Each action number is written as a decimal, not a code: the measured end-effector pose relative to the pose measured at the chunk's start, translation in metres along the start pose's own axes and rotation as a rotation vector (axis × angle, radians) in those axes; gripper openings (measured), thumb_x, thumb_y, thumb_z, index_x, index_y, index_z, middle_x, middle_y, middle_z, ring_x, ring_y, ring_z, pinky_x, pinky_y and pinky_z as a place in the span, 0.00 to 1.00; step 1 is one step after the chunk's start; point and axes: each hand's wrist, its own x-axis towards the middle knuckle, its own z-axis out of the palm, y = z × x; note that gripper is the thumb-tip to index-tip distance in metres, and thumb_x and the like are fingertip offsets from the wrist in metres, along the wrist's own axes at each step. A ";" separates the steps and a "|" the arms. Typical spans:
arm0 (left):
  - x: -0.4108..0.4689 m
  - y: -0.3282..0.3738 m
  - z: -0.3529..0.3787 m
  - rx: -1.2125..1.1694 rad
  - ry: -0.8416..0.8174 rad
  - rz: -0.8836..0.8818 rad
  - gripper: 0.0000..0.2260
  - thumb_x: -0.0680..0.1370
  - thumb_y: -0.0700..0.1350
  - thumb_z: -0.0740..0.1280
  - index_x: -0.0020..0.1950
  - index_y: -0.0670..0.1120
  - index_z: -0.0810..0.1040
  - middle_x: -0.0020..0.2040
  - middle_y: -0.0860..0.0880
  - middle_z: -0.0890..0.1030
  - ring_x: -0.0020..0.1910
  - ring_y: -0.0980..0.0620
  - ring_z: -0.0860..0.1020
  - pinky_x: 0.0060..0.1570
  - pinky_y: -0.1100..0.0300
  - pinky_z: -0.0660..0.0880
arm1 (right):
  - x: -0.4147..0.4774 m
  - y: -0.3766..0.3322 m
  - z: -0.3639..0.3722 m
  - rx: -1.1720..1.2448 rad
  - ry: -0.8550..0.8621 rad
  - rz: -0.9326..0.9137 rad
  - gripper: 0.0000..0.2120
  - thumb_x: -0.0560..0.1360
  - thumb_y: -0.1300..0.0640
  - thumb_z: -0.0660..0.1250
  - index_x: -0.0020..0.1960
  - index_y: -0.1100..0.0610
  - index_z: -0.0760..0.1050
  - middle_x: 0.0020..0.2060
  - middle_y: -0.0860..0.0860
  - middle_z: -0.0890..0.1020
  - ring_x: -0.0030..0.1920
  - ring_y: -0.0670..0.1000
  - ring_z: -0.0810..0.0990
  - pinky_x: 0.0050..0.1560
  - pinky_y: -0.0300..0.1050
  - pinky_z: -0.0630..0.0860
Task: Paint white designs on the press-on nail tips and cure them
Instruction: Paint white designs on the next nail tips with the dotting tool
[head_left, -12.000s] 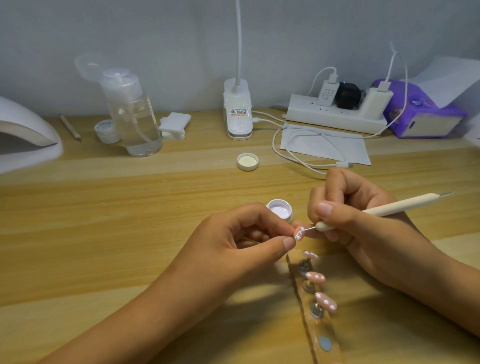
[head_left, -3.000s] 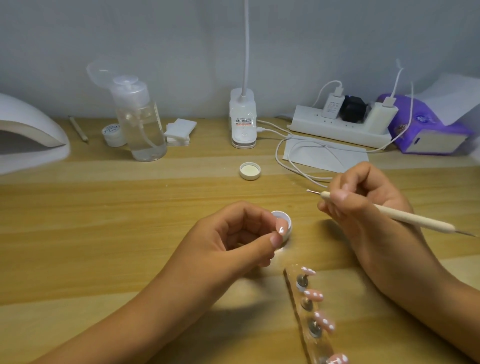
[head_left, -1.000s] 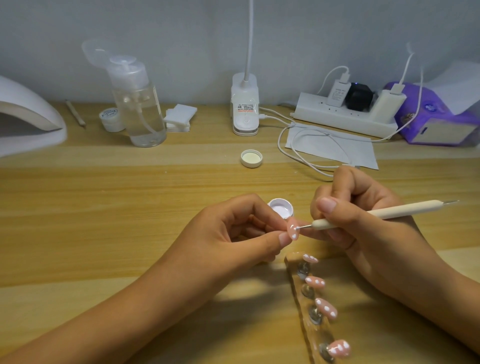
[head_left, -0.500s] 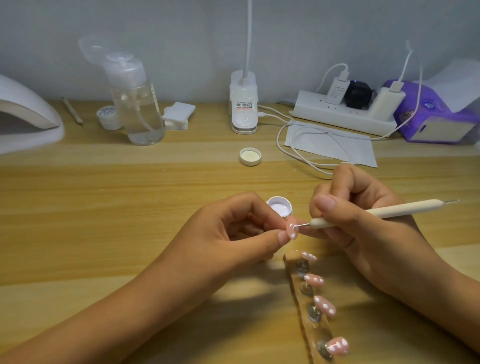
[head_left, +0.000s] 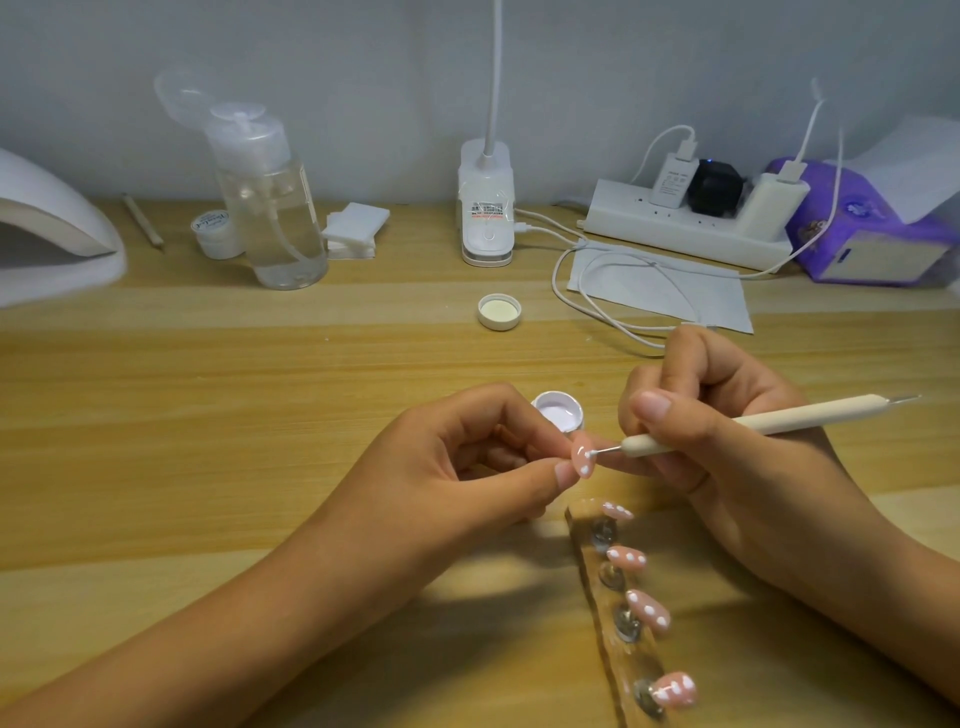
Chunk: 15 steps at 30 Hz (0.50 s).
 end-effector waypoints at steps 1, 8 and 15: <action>0.000 0.000 0.000 0.003 0.000 0.000 0.02 0.69 0.48 0.74 0.40 0.52 0.83 0.35 0.55 0.82 0.35 0.58 0.77 0.39 0.66 0.75 | 0.000 0.000 0.000 0.011 0.003 0.001 0.09 0.67 0.58 0.70 0.31 0.53 0.70 0.28 0.50 0.73 0.29 0.43 0.72 0.37 0.40 0.79; 0.000 0.002 0.001 0.003 0.004 -0.012 0.03 0.69 0.45 0.75 0.40 0.52 0.83 0.34 0.54 0.81 0.35 0.58 0.76 0.38 0.65 0.75 | -0.001 -0.001 0.001 0.019 -0.003 0.005 0.09 0.67 0.58 0.70 0.31 0.54 0.71 0.28 0.51 0.73 0.29 0.43 0.74 0.36 0.39 0.79; 0.000 0.003 0.002 0.016 0.015 -0.020 0.03 0.69 0.45 0.75 0.40 0.51 0.84 0.33 0.55 0.81 0.34 0.58 0.75 0.38 0.65 0.74 | -0.001 0.000 -0.001 -0.011 -0.008 0.000 0.10 0.66 0.57 0.70 0.31 0.52 0.71 0.27 0.50 0.73 0.29 0.43 0.73 0.36 0.39 0.78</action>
